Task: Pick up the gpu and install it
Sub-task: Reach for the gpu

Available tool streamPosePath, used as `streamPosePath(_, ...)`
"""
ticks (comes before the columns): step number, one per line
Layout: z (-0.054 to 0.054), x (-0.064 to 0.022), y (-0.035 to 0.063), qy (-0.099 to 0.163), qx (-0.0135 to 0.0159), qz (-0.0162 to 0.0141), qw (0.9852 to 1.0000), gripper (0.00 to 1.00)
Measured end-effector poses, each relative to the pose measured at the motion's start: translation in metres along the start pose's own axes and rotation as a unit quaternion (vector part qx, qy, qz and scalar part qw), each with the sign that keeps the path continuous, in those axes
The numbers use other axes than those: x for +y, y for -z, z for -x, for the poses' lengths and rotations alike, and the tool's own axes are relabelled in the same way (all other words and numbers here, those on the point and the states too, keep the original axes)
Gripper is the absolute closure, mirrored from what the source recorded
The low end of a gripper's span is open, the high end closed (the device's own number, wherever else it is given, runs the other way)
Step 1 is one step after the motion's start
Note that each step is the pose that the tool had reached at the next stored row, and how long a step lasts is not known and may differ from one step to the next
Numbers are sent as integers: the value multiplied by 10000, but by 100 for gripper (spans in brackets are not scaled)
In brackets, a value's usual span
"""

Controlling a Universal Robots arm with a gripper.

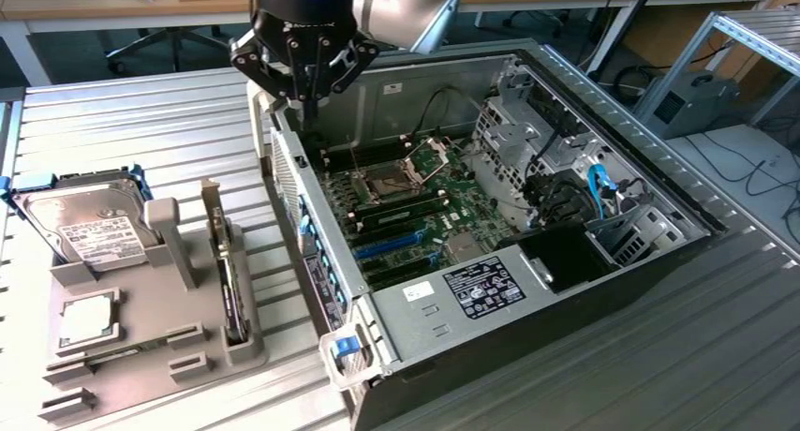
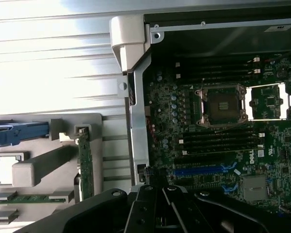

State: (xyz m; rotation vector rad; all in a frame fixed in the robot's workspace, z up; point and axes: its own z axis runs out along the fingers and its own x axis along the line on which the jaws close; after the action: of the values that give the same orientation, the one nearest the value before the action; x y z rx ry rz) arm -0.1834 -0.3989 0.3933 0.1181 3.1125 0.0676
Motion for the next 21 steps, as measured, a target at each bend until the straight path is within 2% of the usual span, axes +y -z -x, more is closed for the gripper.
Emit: streamPosePath(21, -235, -18, 7, 0, 0, 0, 10000, 89)
